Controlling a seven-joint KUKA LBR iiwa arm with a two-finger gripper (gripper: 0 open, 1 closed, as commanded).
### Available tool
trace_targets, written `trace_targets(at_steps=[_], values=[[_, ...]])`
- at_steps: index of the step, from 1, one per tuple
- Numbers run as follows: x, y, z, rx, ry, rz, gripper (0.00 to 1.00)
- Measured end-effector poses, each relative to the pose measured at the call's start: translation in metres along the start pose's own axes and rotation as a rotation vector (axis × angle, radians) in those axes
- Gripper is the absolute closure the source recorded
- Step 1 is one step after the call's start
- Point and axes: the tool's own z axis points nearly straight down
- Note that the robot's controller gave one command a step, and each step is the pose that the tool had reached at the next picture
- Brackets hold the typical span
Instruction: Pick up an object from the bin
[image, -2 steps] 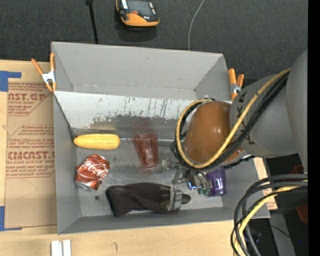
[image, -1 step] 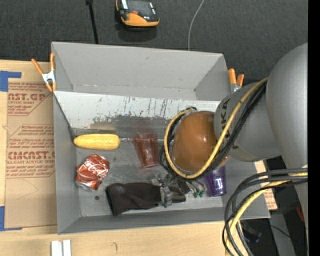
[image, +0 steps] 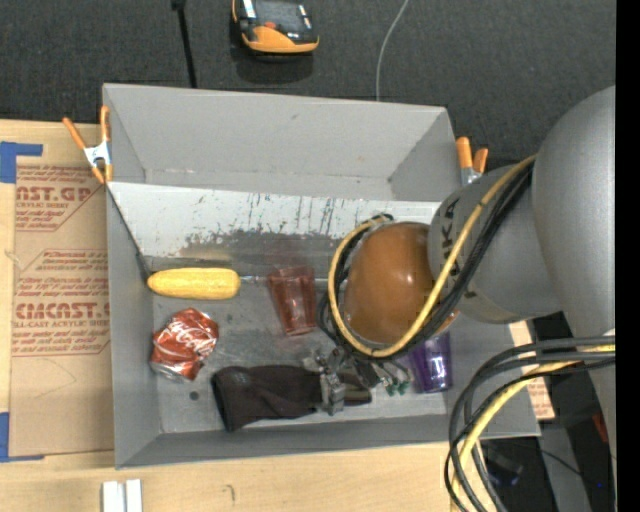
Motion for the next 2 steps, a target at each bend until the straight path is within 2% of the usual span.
trace_targets(at_steps=[1,2], values=[[-0.0014,0.0175,-0.0859,0.0,-0.002,-0.048,1.0],[-0.0014,0.0174,-0.0859,0.0,-0.002,-0.048,1.0]])
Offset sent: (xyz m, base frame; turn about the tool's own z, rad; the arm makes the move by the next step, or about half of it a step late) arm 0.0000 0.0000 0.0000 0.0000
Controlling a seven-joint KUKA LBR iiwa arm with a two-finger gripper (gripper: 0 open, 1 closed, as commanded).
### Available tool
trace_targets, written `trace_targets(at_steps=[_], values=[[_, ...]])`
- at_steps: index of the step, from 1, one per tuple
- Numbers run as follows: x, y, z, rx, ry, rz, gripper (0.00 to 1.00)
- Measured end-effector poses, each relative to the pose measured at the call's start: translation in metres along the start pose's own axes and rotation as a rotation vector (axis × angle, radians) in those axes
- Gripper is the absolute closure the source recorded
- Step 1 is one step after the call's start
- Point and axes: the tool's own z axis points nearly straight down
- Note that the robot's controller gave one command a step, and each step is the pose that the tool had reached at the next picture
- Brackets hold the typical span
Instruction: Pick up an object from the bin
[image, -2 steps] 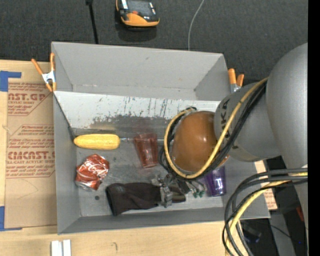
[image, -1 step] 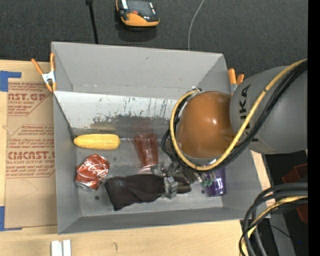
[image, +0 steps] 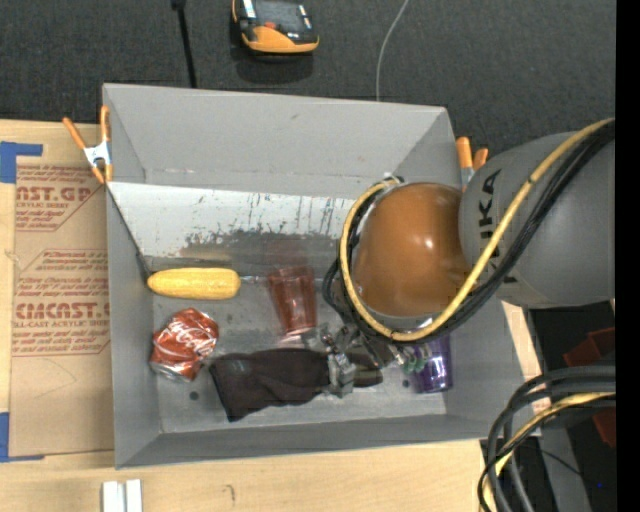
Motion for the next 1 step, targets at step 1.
trace_targets(at_steps=[1], values=[[0.0028,-0.0053,-0.09,0.001,-0.001,-0.015,1.0]])
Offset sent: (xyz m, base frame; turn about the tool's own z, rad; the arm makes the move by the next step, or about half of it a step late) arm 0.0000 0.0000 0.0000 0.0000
